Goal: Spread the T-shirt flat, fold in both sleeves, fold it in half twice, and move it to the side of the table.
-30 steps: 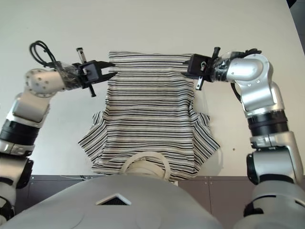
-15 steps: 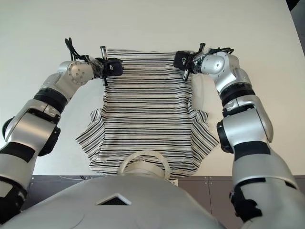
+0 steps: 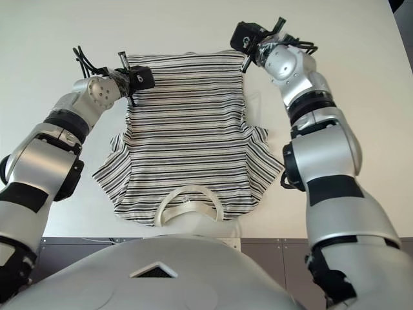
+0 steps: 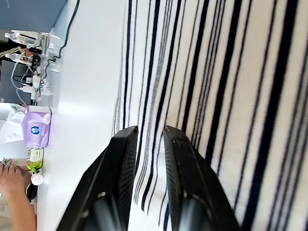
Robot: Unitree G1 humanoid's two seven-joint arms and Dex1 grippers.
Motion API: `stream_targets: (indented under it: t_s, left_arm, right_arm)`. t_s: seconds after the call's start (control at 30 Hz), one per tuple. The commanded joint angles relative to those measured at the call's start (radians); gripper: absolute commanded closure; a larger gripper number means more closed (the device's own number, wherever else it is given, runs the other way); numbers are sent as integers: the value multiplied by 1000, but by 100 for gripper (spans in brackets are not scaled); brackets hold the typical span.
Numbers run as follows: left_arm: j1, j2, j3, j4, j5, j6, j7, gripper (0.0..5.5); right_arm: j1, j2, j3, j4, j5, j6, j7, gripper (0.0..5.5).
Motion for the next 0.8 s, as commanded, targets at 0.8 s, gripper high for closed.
stream_targets:
  t_s: [0.8]
  left_arm:
    - [1414,353,779,-1927,-1044,1031,-251,454]
  right_arm:
    - [1406,-193,-618,-1419,683,394,249,425]
